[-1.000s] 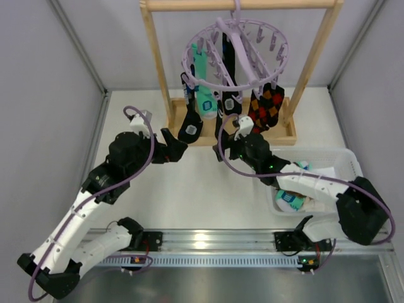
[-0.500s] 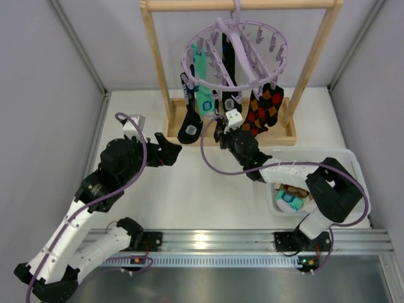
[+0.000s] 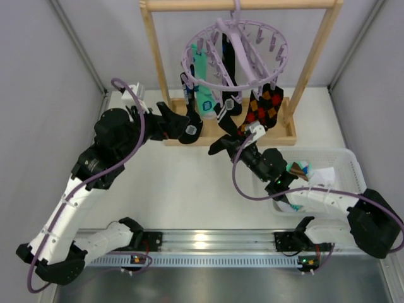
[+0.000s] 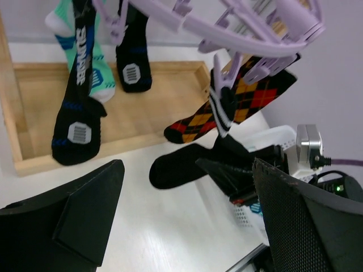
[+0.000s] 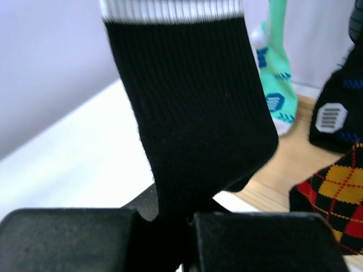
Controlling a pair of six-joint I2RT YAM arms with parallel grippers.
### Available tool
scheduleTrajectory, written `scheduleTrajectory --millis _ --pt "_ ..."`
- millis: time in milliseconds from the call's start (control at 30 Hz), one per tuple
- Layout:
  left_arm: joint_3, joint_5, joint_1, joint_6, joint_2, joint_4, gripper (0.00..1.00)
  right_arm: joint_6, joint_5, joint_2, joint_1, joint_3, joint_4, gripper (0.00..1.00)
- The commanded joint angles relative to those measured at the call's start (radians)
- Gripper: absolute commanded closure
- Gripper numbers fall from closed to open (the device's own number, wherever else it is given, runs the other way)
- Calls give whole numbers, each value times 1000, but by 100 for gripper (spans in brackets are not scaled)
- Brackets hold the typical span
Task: Remove the socks clipped to the hanger
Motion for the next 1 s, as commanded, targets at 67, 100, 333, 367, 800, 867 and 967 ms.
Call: scheduleTrajectory --millis 67,100,333,367,800,867,967 --pt "177 -18 -57 3 164 38 2 87 -84 -107 29 -10 -71 100" --pt "223 -35 -80 12 219 38 2 87 -84 -113 34 -7 -83 100" --pt "367 -203 -178 5 408 48 2 103 -117 -184 73 -1 -162 100" --pt "375 -197 -178 5 420 61 2 109 -117 -192 77 -2 -166 100" --pt "341 -152 -178 8 506 247 15 146 -203 -178 93 1 -163 100" --pt "350 -209 -189 22 514 247 18 139 -200 -166 97 2 -160 100" --pt "355 -236 -203 39 520 247 19 130 -179 -161 110 -1 -145 100"
